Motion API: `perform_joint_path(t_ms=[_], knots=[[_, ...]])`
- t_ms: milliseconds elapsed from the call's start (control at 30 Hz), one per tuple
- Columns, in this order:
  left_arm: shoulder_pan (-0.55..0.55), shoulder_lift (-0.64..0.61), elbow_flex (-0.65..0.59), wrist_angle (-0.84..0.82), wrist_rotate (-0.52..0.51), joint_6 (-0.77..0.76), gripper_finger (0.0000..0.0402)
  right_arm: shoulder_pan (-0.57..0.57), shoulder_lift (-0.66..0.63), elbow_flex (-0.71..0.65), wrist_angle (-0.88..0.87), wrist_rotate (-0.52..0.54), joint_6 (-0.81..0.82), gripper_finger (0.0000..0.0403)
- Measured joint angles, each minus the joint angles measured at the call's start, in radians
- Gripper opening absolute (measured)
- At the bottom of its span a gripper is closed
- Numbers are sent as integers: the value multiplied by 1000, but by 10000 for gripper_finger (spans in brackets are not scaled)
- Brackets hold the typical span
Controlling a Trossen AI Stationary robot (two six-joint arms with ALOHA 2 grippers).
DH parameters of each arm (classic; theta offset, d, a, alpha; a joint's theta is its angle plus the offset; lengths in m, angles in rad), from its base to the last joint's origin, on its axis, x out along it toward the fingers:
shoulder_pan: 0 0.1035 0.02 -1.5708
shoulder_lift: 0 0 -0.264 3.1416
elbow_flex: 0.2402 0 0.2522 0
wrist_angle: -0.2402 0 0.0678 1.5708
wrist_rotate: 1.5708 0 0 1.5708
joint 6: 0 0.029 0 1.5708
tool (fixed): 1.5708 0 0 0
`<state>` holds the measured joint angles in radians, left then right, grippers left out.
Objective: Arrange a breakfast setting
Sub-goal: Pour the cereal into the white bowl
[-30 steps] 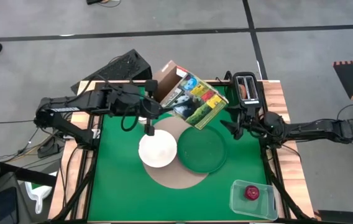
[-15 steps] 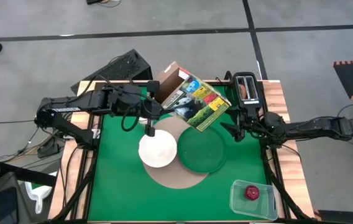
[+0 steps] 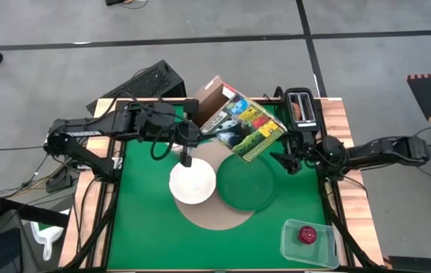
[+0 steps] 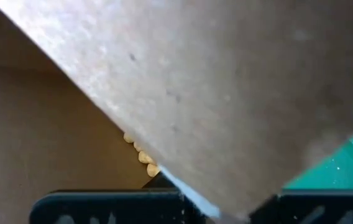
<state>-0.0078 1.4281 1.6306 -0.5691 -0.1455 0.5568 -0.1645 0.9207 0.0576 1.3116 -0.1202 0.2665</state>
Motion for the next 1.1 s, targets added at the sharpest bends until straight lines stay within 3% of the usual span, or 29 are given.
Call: perform_joint_path(t_ms=[333,800,933,1100], knots=[[0,0,0,3,2,0,0,-42,190,135,63,-87,18,384],[-5,25,2,25,4,25,0,-46,324,273,147,-142,-34,379],[-6,25,2,19,-1,20,0,-48,343,297,152,-144,-59,346],[-5,26,2,9,-1,-10,0,-57,341,297,149,-150,-63,277]])
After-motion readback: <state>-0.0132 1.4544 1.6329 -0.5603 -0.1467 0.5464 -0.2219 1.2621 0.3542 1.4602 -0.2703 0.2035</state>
